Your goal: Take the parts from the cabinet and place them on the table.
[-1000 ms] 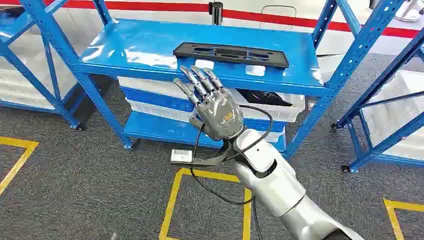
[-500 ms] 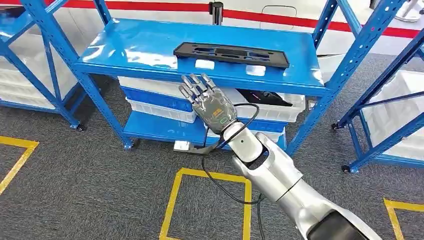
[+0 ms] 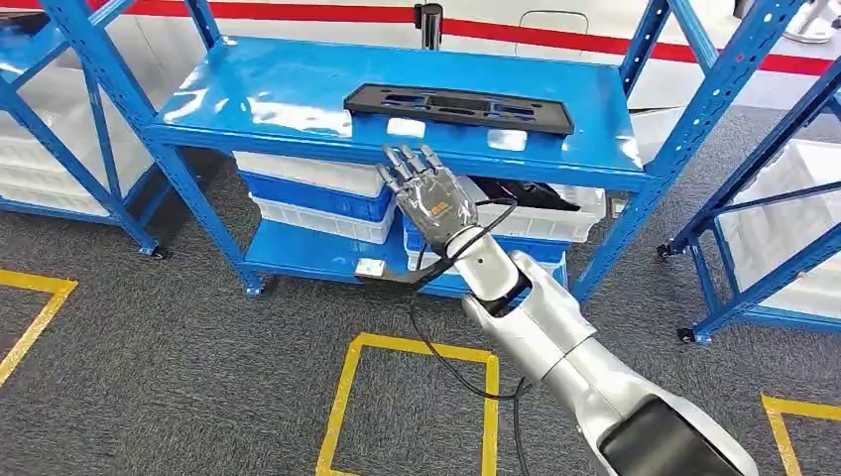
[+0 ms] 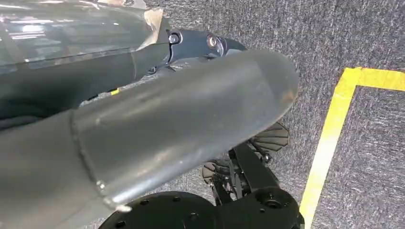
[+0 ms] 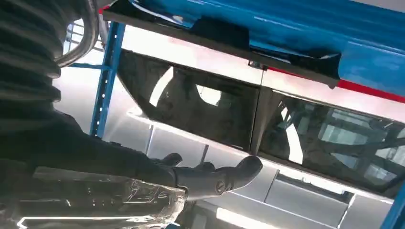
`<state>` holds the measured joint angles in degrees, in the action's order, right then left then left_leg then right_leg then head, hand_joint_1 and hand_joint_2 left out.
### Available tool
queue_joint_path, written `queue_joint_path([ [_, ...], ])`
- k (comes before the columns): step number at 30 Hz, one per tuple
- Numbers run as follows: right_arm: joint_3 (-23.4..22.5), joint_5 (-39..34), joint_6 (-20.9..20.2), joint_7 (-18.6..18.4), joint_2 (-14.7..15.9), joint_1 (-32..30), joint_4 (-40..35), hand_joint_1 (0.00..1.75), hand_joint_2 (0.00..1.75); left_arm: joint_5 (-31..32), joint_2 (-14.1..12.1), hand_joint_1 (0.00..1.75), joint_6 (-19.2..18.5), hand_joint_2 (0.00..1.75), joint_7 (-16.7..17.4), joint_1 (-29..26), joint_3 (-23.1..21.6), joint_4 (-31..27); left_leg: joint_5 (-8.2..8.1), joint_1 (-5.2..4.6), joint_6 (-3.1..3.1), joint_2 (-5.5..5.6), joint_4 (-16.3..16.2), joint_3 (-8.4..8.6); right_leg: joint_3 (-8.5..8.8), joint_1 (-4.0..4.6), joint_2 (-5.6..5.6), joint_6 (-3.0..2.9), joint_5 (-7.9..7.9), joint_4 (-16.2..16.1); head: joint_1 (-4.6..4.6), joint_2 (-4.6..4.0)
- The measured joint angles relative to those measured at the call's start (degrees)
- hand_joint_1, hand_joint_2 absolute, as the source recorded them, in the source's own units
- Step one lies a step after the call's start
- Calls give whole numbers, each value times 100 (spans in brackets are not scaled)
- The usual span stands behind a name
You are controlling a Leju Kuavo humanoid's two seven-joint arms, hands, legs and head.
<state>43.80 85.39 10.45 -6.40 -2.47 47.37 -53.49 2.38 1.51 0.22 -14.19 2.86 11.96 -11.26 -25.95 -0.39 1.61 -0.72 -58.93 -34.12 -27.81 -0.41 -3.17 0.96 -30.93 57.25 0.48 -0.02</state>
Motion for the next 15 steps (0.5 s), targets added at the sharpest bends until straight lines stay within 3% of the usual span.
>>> queue_joint_path([
  [15,-217,-481,-4,140,-83,41,252,0,175,-57,-15,0,37,0,39,-9,116,2,0,0,0,0,0,0,0,0,0,0,0,0,0,0],
])
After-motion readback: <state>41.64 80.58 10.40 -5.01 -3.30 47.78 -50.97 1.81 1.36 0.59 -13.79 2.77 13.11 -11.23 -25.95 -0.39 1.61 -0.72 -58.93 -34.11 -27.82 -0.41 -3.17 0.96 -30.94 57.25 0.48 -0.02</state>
